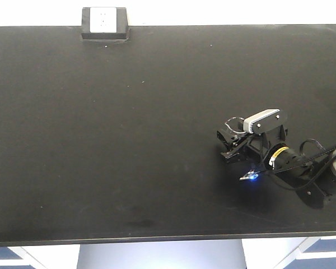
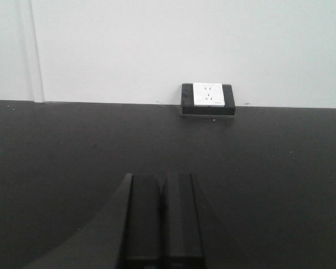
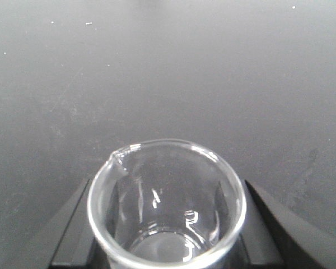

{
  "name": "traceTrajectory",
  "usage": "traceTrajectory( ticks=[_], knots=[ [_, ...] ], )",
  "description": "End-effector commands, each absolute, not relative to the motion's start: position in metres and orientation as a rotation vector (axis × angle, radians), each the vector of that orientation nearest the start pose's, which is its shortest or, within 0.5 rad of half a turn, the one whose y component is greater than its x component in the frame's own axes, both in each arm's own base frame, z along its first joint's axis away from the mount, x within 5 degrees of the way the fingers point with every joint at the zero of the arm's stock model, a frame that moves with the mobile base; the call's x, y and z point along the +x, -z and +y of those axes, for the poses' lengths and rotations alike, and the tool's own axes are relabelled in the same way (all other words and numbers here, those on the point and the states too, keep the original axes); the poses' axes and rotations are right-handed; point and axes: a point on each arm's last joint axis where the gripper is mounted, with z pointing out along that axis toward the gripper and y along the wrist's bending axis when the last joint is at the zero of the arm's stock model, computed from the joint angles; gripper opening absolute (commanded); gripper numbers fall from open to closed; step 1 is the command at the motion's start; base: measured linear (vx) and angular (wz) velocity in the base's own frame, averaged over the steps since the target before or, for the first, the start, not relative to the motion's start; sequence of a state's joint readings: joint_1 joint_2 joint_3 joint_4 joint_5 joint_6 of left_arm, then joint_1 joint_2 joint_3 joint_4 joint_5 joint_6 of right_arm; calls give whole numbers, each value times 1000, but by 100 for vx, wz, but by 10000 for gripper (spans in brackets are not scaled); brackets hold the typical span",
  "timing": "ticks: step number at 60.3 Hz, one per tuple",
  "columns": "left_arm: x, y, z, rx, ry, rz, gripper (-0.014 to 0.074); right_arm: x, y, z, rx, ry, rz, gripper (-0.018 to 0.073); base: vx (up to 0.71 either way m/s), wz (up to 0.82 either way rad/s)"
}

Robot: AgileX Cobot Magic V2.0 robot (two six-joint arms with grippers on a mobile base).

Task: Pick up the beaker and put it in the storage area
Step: 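Extend the right gripper over the bench and lower the beaker, then open the right gripper and withdraw it from the beaker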

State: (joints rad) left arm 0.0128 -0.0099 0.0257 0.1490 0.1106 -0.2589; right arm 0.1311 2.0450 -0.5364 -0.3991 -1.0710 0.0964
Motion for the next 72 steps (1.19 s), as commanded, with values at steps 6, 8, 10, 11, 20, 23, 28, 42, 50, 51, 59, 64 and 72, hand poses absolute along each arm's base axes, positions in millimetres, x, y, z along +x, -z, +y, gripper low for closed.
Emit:
traceTrajectory(
  ticks=[6, 8, 10, 11, 20, 23, 28, 42, 50, 51, 59, 64, 72],
  knots=[
    [56, -196, 1, -101, 89, 1527, -8, 299, -95, 73, -460, -377, 1797, 135, 0, 0],
    [56, -196, 1, -101, 89, 1527, -8, 299, -95, 73, -462, -380, 1790, 167, 0, 0],
    [56, -196, 1, -101, 89, 1527, -8, 299, -96, 74, -463, -382, 1785, 202, 0, 0],
    [56, -196, 1, -101, 89, 1527, -8, 299, -96, 74, -462, -383, 1781, 216, 0, 0],
    [56, -196, 1, -101, 89, 1527, -8, 299, -97, 74, -461, -386, 1771, 365, 0, 0],
    [56, -196, 1, -101, 89, 1527, -8, 299, -97, 74, -461, -386, 1771, 417, 0, 0],
    [56, -196, 1, -101, 89, 1527, -8, 299, -97, 74, -460, -386, 1772, 483, 0, 0],
    [56, -196, 1, -101, 89, 1527, -8, 299, -95, 73, -461, -370, 1794, 543, 0, 0],
    [56, -196, 1, -101, 89, 1527, -8, 296, -91, 72, -468, -362, 1838, 543, 0, 0],
    [56, -196, 1, -101, 89, 1527, -8, 295, -90, 72, -468, -362, 1841, 543, 0, 0],
    [56, -196, 1, -101, 89, 1527, -8, 286, -93, 70, -472, -354, 1853, 542, 0, 0],
    [56, -196, 1, -101, 89, 1527, -8, 280, -96, 68, -475, -328, 1852, 542, 0, 0],
    [56, -196, 1, -101, 89, 1527, -8, 272, -107, 66, -485, -304, 1845, 542, 0, 0]
  ],
)
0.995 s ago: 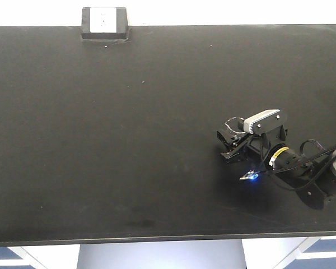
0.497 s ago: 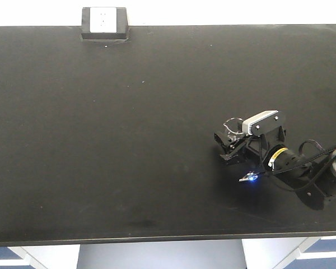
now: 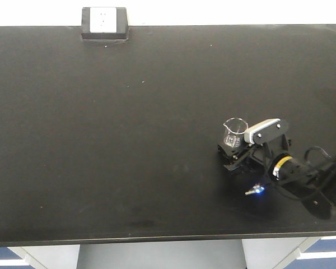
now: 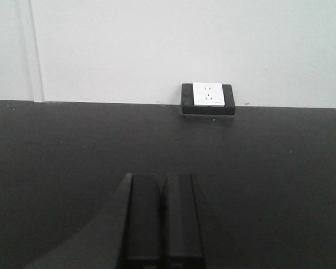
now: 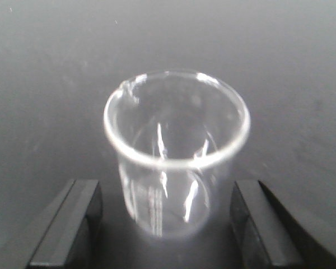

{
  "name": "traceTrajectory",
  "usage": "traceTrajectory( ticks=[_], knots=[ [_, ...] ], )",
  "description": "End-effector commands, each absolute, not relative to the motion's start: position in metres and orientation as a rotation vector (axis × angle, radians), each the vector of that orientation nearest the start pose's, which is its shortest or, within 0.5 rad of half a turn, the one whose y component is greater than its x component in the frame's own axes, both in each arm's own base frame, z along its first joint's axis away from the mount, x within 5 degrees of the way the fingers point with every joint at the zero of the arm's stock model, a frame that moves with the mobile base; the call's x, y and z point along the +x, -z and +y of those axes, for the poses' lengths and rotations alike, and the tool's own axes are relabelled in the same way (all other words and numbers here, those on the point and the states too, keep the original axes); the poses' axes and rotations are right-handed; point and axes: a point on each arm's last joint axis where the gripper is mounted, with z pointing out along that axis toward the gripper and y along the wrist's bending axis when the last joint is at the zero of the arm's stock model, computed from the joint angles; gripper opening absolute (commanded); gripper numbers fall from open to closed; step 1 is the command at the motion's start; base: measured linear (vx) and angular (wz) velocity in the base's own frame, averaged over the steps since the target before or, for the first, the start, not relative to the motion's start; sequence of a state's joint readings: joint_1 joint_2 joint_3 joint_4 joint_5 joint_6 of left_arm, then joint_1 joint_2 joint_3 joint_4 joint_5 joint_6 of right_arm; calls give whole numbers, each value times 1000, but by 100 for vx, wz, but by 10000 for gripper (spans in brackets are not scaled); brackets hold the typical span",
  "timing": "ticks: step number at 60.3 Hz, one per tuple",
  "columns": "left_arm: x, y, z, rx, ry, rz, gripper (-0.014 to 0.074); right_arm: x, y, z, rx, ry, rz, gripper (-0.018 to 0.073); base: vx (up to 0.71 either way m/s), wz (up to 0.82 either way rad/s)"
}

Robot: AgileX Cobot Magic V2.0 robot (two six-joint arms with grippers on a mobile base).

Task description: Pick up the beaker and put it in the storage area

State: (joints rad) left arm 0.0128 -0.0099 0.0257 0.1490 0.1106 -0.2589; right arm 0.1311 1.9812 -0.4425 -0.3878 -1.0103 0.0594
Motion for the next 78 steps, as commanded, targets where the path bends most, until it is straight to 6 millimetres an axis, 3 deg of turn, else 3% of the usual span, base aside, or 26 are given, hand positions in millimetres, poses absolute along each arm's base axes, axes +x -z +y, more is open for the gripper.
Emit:
traceTrajectory(
  ticks=[1, 21, 31, 44, 55, 66, 78],
  knots=[
    [56, -196, 1, -101, 89, 1527, -8, 270, -108, 65, -487, -301, 1849, 542, 0, 0],
    [56, -196, 1, -101, 89, 1527, -8, 252, -137, 54, -512, -180, 2025, 531, 0, 0],
    [56, -196, 1, -101, 89, 1527, -8, 239, -164, 46, -475, -110, 2077, 479, 0, 0],
    [56, -196, 1, -101, 89, 1527, -8, 214, -210, 35, -313, -85, 2053, 270, 0, 0],
    [56, -196, 1, -101, 89, 1527, -8, 179, -253, 21, -174, -19, 2031, -16, 0, 0],
    [56, -196, 1, -101, 89, 1527, -8, 131, -284, 9, -82, 16, 1931, -9, 0, 0],
    [56, -196, 1, -101, 89, 1527, -8, 80, -303, 0, 1, -14, 1778, -7, 0, 0]
  ],
)
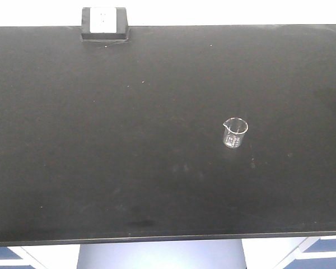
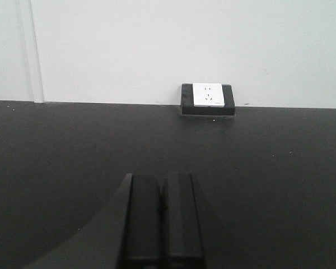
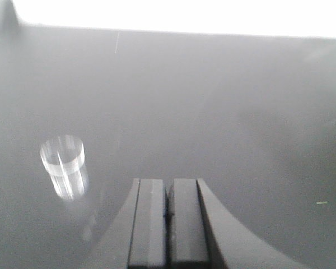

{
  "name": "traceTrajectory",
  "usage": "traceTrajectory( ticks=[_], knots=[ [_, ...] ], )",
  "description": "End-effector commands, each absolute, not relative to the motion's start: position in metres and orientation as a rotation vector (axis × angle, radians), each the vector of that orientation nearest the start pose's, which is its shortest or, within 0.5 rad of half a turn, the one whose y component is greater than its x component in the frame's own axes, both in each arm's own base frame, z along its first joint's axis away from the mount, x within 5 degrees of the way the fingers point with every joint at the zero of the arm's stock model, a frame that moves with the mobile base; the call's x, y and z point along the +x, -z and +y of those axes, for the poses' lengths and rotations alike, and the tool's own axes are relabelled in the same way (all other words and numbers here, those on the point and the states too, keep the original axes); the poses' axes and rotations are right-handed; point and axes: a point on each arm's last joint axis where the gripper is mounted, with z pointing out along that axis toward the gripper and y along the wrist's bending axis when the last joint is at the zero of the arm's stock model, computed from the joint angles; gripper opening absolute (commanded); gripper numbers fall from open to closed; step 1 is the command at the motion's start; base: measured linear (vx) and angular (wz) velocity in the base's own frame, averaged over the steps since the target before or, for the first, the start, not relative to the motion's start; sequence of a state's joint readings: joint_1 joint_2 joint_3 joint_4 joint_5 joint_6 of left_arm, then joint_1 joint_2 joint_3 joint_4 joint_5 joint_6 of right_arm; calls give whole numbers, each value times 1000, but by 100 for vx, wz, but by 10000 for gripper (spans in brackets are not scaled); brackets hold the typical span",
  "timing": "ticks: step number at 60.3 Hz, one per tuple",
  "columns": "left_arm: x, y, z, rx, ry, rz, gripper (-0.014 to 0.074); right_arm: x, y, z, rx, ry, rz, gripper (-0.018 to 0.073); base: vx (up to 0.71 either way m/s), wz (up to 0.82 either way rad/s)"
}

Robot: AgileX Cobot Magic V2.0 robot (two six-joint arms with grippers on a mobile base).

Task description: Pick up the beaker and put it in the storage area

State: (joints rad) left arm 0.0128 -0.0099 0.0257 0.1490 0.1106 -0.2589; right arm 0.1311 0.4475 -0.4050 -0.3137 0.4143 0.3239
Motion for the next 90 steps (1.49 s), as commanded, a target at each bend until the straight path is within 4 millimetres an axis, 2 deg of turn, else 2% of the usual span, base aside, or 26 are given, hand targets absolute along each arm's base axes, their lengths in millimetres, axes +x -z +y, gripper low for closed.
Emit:
traceTrajectory(
  ticks=[1, 10, 23, 55, 62, 70, 73, 79, 83, 90],
  knots=[
    [56, -196, 1, -101, 89, 1527, -8, 77, -304, -1, 4, -14, 1767, -6, 0, 0],
    [56, -196, 1, -101, 89, 1527, -8, 53, -310, -5, 21, -24, 1658, -4, 0, 0],
    [56, -196, 1, -101, 89, 1527, -8, 35, -312, -8, 34, -30, 1585, -4, 0, 0],
    [56, -196, 1, -101, 89, 1527, -8, 34, -311, -6, 42, -61, 1586, -4, 0, 0],
    [56, -196, 1, -101, 89, 1527, -8, 34, -309, -2, -39, -56, 1605, -4, 0, 0],
    [56, -196, 1, -101, 89, 1527, -8, 38, -292, 4, -163, -27, 1551, -4, 0, 0],
    [56, -196, 1, -101, 89, 1527, -8, 40, -278, 5, -177, -22, 1527, -4, 0, 0],
    [56, -196, 1, -101, 89, 1527, -8, 43, -250, 5, -139, -42, 1458, -4, 0, 0],
    [56, -196, 1, -101, 89, 1527, -8, 51, -227, 5, -86, -68, 1478, -4, 0, 0],
    [56, -196, 1, -101, 89, 1527, -8, 56, -202, 4, 11, -121, 1471, -4, 0, 0]
  ],
)
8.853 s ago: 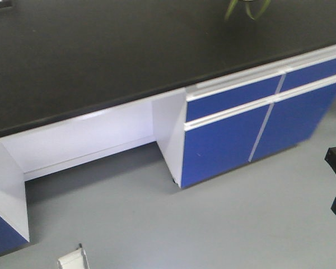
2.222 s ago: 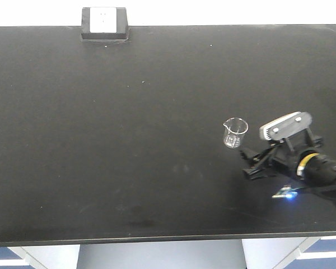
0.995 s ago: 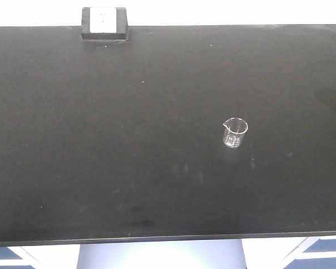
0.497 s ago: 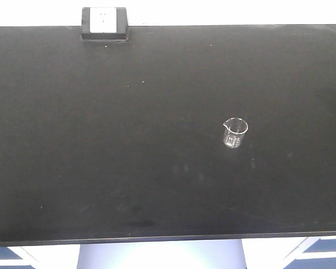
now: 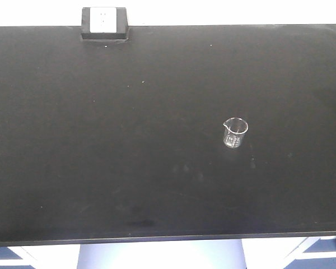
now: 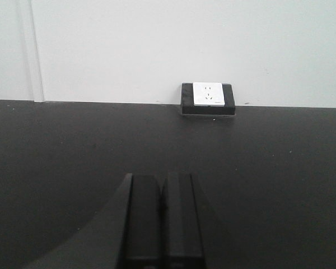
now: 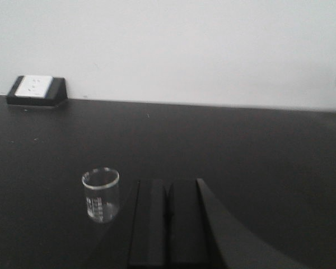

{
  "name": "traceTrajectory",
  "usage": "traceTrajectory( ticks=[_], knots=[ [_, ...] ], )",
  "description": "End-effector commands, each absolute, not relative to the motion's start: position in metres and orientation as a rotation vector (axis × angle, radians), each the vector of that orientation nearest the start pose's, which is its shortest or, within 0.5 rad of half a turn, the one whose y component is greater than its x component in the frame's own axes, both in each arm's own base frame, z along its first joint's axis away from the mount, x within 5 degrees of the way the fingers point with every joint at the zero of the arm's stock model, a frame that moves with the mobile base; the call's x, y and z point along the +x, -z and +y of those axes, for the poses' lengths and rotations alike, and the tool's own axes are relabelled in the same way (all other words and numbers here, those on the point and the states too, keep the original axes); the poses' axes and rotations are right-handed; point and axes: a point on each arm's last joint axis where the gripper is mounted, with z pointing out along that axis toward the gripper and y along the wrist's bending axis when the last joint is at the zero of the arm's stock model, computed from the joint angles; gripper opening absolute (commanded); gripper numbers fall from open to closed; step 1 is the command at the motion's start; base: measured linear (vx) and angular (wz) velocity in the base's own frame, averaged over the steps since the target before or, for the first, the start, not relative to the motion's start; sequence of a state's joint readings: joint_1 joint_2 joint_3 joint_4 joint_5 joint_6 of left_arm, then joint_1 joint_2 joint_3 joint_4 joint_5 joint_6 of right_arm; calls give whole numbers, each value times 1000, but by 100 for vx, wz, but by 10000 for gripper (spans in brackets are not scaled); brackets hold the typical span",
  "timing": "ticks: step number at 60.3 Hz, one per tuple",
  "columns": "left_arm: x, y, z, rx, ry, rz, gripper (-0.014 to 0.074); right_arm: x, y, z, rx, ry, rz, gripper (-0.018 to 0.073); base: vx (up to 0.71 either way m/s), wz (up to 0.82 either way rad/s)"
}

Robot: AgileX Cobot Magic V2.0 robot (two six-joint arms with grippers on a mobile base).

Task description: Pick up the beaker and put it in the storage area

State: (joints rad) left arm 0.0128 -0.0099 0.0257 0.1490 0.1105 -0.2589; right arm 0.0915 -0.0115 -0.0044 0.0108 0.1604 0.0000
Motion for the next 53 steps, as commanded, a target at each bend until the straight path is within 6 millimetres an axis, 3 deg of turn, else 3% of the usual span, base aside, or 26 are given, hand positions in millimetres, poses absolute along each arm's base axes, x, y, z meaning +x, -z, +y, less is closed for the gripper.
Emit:
traceTrajectory(
  ticks=[1, 53],
  knots=[
    [56, -196, 1, -101, 89, 1527, -8, 56, -202, 4, 27, -132, 1488, -4, 0, 0],
    [56, -196, 1, -101, 89, 1527, -8, 56, -200, 3, 35, -131, 1512, -4, 0, 0]
  ],
)
